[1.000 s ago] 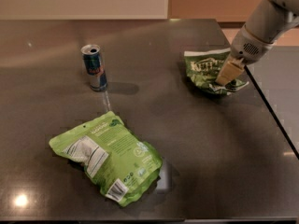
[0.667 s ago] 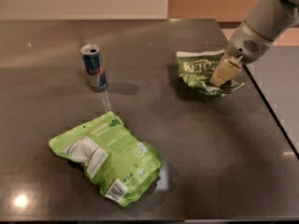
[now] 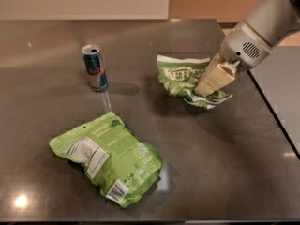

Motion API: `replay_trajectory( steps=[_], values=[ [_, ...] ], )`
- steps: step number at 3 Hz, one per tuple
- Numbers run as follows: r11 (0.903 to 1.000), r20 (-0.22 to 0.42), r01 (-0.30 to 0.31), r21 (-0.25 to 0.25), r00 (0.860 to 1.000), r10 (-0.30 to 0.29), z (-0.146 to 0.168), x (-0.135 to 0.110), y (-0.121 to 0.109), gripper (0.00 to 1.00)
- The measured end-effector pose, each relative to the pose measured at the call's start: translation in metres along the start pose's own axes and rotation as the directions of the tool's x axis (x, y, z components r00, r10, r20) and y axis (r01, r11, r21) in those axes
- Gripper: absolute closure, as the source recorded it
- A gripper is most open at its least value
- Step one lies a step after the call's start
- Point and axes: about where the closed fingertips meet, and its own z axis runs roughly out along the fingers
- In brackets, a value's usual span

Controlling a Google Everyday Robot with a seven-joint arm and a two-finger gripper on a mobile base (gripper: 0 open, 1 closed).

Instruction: Move green jalapeno chip bag near green rice chip bag

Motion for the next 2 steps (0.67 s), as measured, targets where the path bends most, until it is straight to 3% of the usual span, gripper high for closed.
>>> replay_trajectory(
  steps=[1, 2],
  values=[
    [0.9979, 0.018, 0.016, -0.062, 1.0, -0.015, 0.017, -0.004, 0.029, 1.0],
    [0.9937, 0.016, 0.029, -0.108, 1.0, -0.027, 0.032, -0.006, 0.055, 0.82]
  ],
)
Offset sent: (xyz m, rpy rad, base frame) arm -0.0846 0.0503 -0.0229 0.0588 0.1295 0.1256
